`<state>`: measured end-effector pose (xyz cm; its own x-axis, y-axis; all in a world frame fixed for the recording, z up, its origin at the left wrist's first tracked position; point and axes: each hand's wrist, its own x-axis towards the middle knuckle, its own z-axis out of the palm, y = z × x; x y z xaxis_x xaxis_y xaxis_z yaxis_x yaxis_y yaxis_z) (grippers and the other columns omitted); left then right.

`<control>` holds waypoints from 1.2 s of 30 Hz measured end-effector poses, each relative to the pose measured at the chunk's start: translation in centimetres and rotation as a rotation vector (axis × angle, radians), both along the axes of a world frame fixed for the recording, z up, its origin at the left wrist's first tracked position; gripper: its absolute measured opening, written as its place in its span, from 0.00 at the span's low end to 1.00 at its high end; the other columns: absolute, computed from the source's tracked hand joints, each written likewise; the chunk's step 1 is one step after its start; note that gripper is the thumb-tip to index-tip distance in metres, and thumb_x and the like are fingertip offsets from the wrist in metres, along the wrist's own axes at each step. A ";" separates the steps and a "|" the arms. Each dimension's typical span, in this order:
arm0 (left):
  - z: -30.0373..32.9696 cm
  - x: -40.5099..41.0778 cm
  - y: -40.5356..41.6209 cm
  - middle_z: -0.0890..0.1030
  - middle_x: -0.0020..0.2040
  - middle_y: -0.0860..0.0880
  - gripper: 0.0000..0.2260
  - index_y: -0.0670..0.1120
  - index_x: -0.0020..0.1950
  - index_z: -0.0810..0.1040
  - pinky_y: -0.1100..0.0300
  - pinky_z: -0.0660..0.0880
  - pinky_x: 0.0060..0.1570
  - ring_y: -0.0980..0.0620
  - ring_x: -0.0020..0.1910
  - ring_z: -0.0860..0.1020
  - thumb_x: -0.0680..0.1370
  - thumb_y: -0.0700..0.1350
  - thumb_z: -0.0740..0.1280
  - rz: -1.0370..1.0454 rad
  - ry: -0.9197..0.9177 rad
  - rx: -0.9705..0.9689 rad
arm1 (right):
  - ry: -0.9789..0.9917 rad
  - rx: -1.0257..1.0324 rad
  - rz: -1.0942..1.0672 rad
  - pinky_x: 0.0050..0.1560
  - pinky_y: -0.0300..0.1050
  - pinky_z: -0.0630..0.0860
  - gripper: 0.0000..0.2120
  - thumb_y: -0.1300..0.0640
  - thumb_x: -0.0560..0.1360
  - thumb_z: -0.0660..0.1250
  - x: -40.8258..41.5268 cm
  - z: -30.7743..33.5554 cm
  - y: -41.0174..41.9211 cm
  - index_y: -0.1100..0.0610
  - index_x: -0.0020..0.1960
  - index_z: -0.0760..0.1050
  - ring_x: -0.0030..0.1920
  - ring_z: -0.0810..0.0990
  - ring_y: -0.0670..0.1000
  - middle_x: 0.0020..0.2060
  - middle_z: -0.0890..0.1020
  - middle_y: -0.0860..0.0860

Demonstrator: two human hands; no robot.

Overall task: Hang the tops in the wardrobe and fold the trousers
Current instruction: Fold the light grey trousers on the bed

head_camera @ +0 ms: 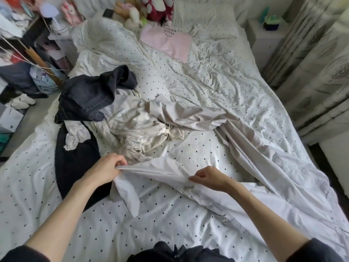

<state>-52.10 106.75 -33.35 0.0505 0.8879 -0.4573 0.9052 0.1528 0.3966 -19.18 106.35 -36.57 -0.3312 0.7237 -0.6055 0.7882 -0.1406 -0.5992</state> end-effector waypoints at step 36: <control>-3.6 -5.6 -8.8 0.76 0.53 0.48 0.17 0.50 0.53 0.82 0.55 0.65 0.50 0.47 0.55 0.73 0.73 0.32 0.63 0.044 0.407 0.245 | -0.142 0.049 0.308 0.60 0.41 0.72 0.13 0.52 0.75 0.68 -2.4 -0.2 -6.4 0.56 0.56 0.80 0.53 0.79 0.48 0.53 0.83 0.50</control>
<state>-57.66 97.99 -36.91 -0.1295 0.9693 -0.2089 0.9892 0.1408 0.0400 -21.63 99.99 -36.75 -0.4538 0.6319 -0.6283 0.8651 0.1434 -0.4806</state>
